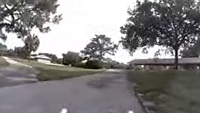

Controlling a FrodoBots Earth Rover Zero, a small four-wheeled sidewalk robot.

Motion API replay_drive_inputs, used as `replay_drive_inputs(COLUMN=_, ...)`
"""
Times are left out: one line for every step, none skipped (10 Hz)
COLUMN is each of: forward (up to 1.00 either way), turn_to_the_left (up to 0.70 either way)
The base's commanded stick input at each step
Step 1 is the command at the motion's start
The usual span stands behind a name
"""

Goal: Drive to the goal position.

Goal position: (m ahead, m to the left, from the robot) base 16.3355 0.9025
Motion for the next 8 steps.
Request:
replay_drive_inputs(forward=0.69, turn_to_the_left=0.03)
replay_drive_inputs(forward=0.69, turn_to_the_left=0.03)
replay_drive_inputs(forward=0.69, turn_to_the_left=0.03)
replay_drive_inputs(forward=0.69, turn_to_the_left=0.03)
replay_drive_inputs(forward=0.69, turn_to_the_left=0.03)
replay_drive_inputs(forward=0.69, turn_to_the_left=0.03)
replay_drive_inputs(forward=0.69, turn_to_the_left=0.03)
replay_drive_inputs(forward=0.69, turn_to_the_left=0.03)
